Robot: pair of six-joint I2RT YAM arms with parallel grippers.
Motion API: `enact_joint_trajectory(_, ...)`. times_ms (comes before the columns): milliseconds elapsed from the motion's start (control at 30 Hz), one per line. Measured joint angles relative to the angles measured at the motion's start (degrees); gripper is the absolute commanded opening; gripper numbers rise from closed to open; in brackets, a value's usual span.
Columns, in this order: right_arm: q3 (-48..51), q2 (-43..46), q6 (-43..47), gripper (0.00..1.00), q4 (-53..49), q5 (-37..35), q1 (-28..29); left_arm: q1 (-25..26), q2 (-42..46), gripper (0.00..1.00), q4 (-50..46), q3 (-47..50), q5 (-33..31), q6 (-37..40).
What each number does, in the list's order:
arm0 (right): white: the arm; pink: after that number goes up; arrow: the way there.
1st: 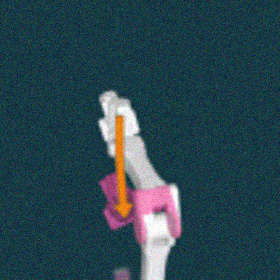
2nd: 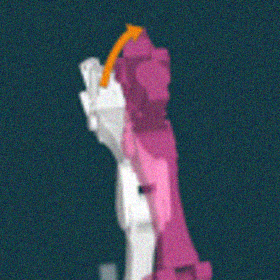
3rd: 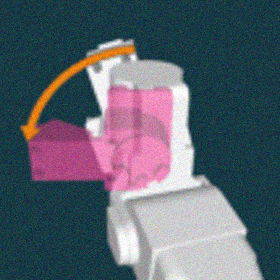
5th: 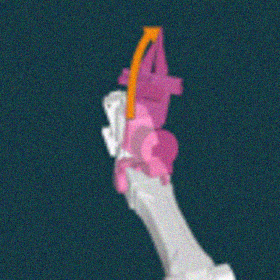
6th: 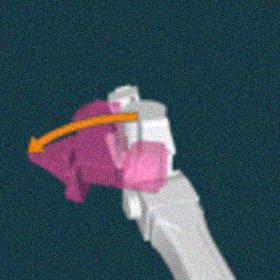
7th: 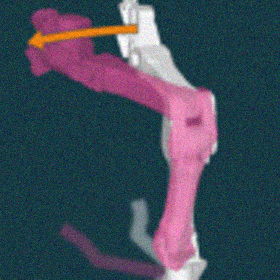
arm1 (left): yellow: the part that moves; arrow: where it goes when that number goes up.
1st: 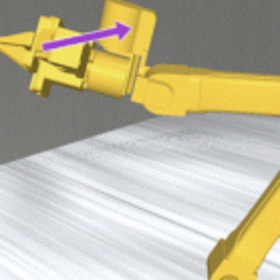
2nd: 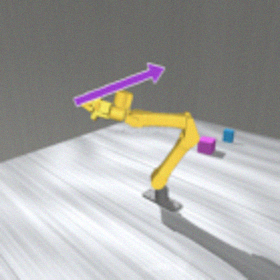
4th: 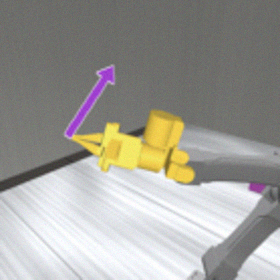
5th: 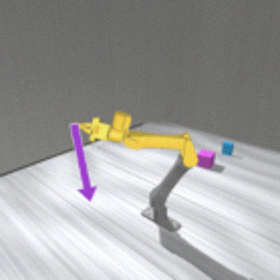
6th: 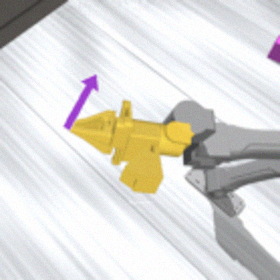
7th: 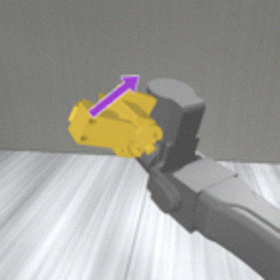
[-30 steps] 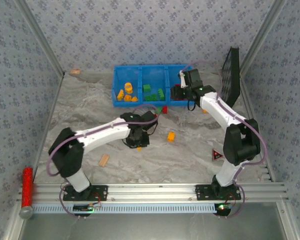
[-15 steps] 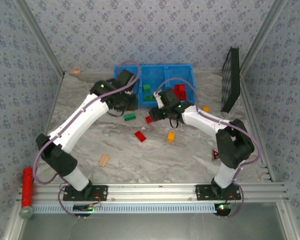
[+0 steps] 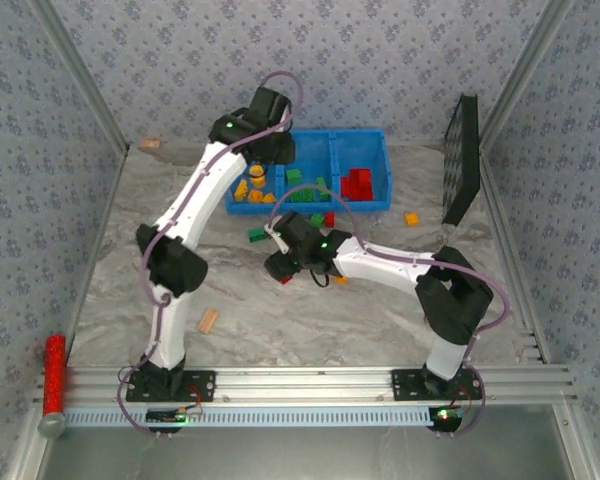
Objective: Sort the legos into containers by color
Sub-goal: Place the lego in the container.
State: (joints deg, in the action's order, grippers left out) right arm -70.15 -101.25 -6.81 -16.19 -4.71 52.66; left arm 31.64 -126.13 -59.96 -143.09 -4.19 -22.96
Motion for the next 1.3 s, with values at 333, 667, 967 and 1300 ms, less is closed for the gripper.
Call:
enact_joint_trajectory(333,-1.79,-2.93,0.0,0.76,-2.95,-4.57,2.89,-0.04,-15.45,0.13,-0.35,-11.91,3.76,-0.04)
enact_joint_trajectory(667,-6.45,-8.35,0.0,0.78,-5.75,-7.3,5.05,-2.91,-12.0,0.13,-0.11,-4.5,3.21,1.49)
enact_joint_trajectory(967,-13.55,-12.92,0.09,0.78,-12.31,-12.28,5.62,-12.09,2.95,0.13,3.34,11.3,2.34,2.71)
enact_joint_trajectory(1300,-17.44,-18.1,1.16,0.78,-14.95,-12.79,5.51,-12.9,-4.46,0.13,4.13,10.14,3.78,3.04)
